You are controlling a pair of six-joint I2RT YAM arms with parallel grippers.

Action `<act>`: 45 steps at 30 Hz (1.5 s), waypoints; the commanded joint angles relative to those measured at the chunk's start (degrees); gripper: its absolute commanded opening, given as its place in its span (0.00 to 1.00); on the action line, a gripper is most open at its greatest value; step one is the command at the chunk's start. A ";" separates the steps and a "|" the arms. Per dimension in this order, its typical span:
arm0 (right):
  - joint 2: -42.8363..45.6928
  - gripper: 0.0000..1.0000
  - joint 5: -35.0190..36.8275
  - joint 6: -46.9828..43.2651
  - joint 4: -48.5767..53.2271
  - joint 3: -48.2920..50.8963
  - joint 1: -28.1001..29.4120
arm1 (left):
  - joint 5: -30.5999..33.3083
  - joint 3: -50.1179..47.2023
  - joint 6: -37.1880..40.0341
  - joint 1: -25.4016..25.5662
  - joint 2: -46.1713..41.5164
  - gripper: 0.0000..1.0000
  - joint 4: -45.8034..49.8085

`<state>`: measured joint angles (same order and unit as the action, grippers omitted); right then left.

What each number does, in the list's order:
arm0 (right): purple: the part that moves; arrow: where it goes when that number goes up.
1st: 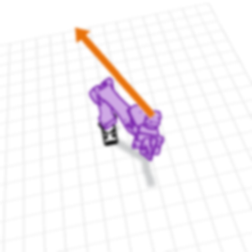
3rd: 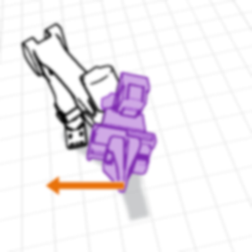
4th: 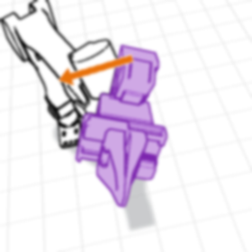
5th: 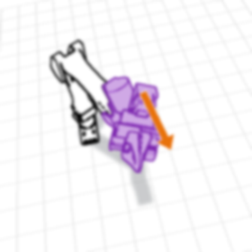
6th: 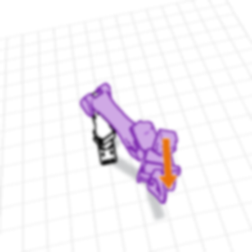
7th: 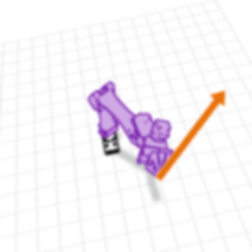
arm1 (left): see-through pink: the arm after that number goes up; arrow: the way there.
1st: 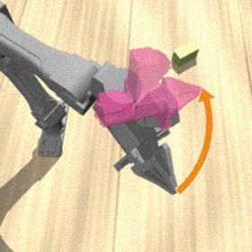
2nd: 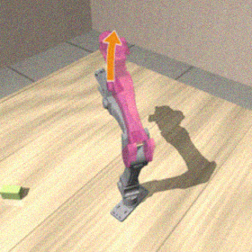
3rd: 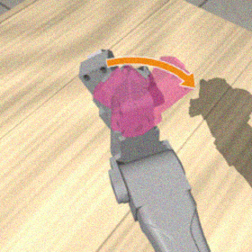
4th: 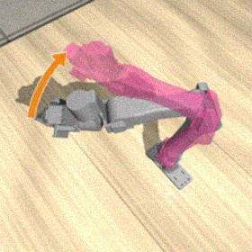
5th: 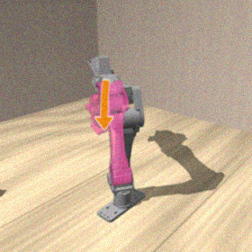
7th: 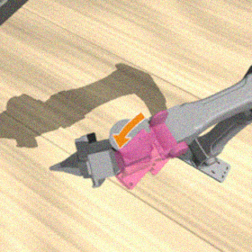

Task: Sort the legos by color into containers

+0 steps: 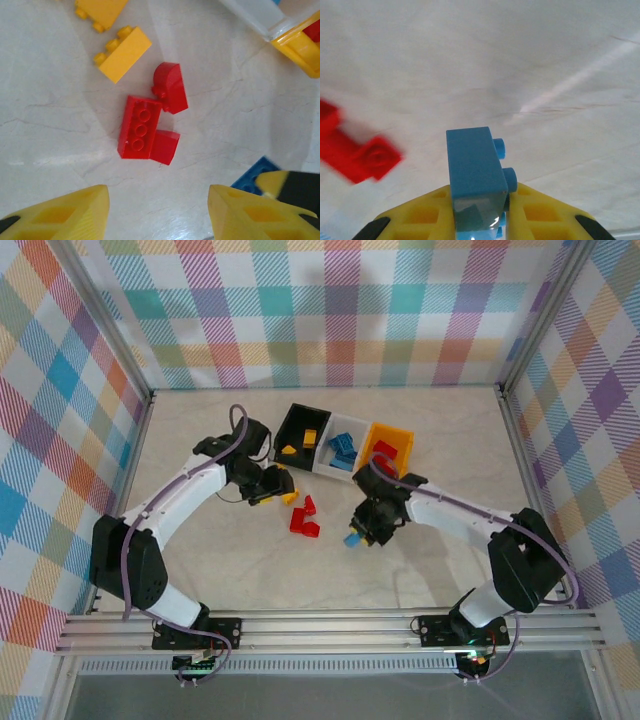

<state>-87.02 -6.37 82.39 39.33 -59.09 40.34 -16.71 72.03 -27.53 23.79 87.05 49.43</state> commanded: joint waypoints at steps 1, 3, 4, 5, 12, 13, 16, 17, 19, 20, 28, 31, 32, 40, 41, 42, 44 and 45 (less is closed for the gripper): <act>-1.96 0.24 1.45 -7.97 1.69 -7.74 -2.95 | 1.19 -1.76 1.86 -1.11 -3.45 0.55 1.90; -4.90 0.24 1.68 -12.13 3.03 -14.27 -5.84 | 1.44 -3.34 1.98 -1.29 -4.75 0.55 2.25; -6.51 0.24 1.60 -13.70 3.68 -17.47 -7.12 | 1.42 -4.16 1.90 -1.29 -5.26 0.55 2.25; -8.91 0.24 0.83 -15.77 3.95 -21.10 -8.55 | 1.33 -5.24 1.78 -1.29 -5.96 0.55 2.17; -29.31 0.23 -1.01 -26.79 9.90 -47.26 -14.68 | -0.40 -11.73 0.34 -1.29 -10.14 0.55 1.72; -31.62 0.23 -1.01 -27.33 10.60 -49.93 -15.11 | -0.35 -12.15 0.31 -1.29 -10.64 0.55 1.94; -38.02 0.23 -0.66 -28.78 12.34 -57.54 -15.78 | 0.51 -12.94 0.82 -1.29 -12.16 0.55 3.13; -40.00 0.23 -0.81 -28.99 12.84 -59.83 -15.95 | 0.86 -12.94 1.12 -1.29 -12.41 0.56 3.66; -43.18 0.24 -1.25 -29.26 13.62 -63.82 -15.99 | 1.40 -12.86 1.83 -1.34 -12.55 0.55 4.55; -44.49 0.25 -1.52 -29.31 13.59 -65.29 -15.99 | 1.59 -12.84 2.12 -1.39 -12.44 0.56 4.78; -47.94 0.62 -3.25 -28.16 13.27 -68.71 -16.06 | 1.33 -11.44 3.41 -1.42 -10.81 0.56 5.41; -47.04 0.66 -3.12 -28.66 13.44 -68.57 -15.99 | 1.24 -11.12 3.83 -1.47 -10.01 0.58 5.37; -46.48 0.67 -2.95 -28.92 13.49 -68.38 -15.99 | 1.12 -11.12 3.85 -1.47 -9.86 0.58 5.09; -39.91 0.71 -4.12 -32.49 12.61 -65.58 -16.16 | 0.53 -12.14 2.51 -1.39 -9.63 0.60 2.82; -38.30 0.72 -5.22 -33.57 11.22 -64.32 -16.10 | 0.46 -12.37 2.30 -1.38 -9.68 0.60 2.47; -36.53 0.72 -6.54 -35.00 9.91 -63.00 -16.16 | 0.45 -12.63 2.12 -1.39 -9.69 0.60 2.19; -32.92 0.73 -8.54 -37.71 8.20 -59.97 -16.14 | 0.42 -13.11 1.65 -1.29 -9.71 0.60 1.61; -30.53 0.73 -9.19 -39.10 7.21 -57.58 -16.10 | 0.37 -13.45 1.43 -1.14 -9.78 0.60 1.18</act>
<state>-125.58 -11.62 48.64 49.67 -119.57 24.08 -15.79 59.37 -25.28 22.76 77.47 51.70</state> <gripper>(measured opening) 0.728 0.601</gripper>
